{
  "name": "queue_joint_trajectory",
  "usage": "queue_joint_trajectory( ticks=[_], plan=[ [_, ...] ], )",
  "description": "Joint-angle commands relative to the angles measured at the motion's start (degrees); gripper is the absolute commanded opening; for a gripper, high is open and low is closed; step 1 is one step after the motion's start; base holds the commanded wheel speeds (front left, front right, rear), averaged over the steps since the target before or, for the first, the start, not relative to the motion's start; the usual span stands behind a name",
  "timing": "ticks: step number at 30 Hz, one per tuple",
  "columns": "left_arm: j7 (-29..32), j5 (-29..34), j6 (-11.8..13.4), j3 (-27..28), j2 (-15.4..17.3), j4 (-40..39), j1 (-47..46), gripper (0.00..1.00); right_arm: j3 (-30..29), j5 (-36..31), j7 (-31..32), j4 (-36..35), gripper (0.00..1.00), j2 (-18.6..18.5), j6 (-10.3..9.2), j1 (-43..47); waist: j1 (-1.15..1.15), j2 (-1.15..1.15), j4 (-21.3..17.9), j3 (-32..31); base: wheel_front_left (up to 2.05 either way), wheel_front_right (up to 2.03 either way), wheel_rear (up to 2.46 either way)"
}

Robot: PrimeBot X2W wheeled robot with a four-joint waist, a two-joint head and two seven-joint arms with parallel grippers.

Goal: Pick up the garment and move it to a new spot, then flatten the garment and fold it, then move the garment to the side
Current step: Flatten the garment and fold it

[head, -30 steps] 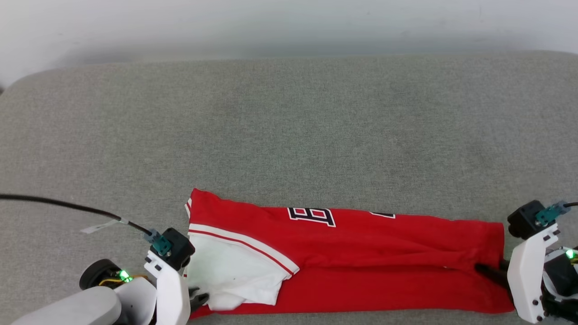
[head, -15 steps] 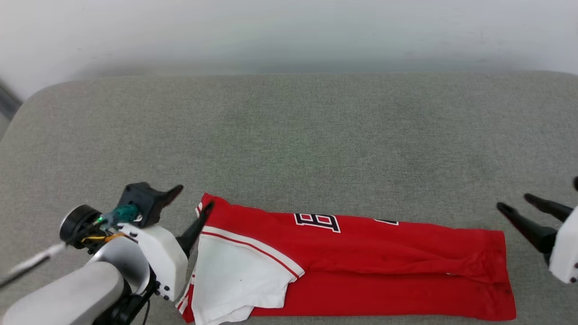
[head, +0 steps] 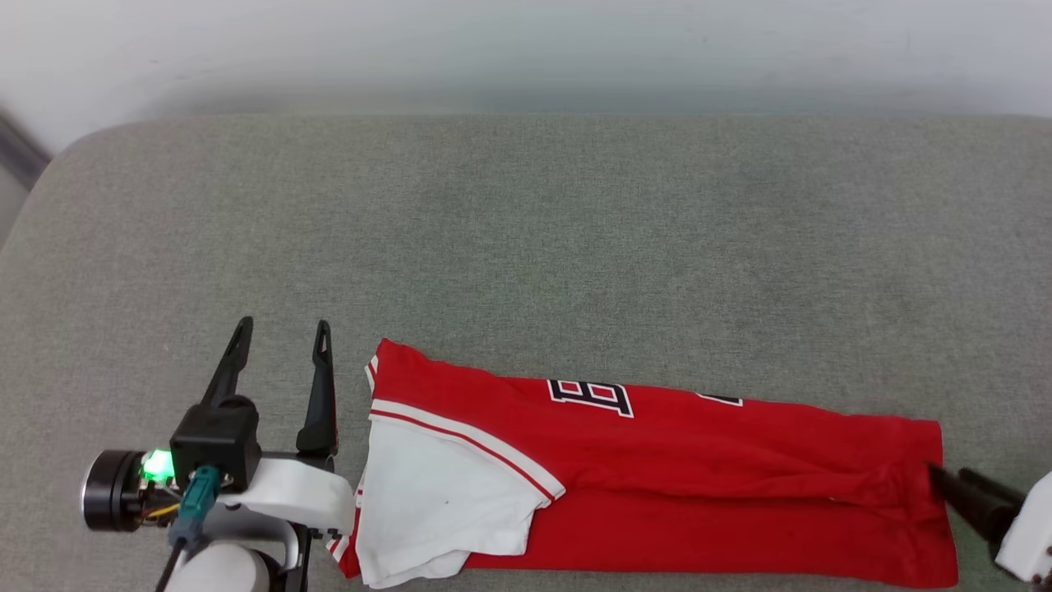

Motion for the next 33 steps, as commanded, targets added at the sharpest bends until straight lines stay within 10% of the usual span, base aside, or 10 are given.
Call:
queue_joint_trajectory(
  ticks=[1,14,15,17,33],
  plan=[
    [-0.39,2.19,0.34,1.87,-1.23,-0.05,1.90,1.00,0.29,0.73,0.80,0.46,1.00,1.22,-0.01,0.95,0.00,0.00,0.16,0.18,0.00,0.00,0.00],
    [-0.41,19.24,-5.52,17.37,-15.61,0.10,13.24,1.00,7.66,3.61,8.90,4.42,1.00,8.26,-0.04,2.29,0.00,0.00,1.41,0.47,0.00,0.00,0.00],
    [-0.41,20.37,-5.78,18.18,-16.63,0.01,13.79,1.00,7.88,3.33,8.86,4.59,0.47,8.21,-0.04,2.21,0.00,0.00,1.39,0.48,0.00,0.00,0.00],
    [-0.41,22.67,-6.41,19.54,-18.32,0.13,14.86,1.00,7.96,3.11,8.42,5.03,0.00,8.21,-0.05,1.72,0.00,0.00,1.35,0.45,0.00,0.00,0.00],
    [-0.34,31.26,-12.59,26.09,-26.26,1.54,20.93,1.00,3.89,3.54,7.77,1.83,0.00,-0.71,-0.05,-1.37,0.00,0.00,0.56,-3.25,0.00,0.00,0.00]
  ],
)
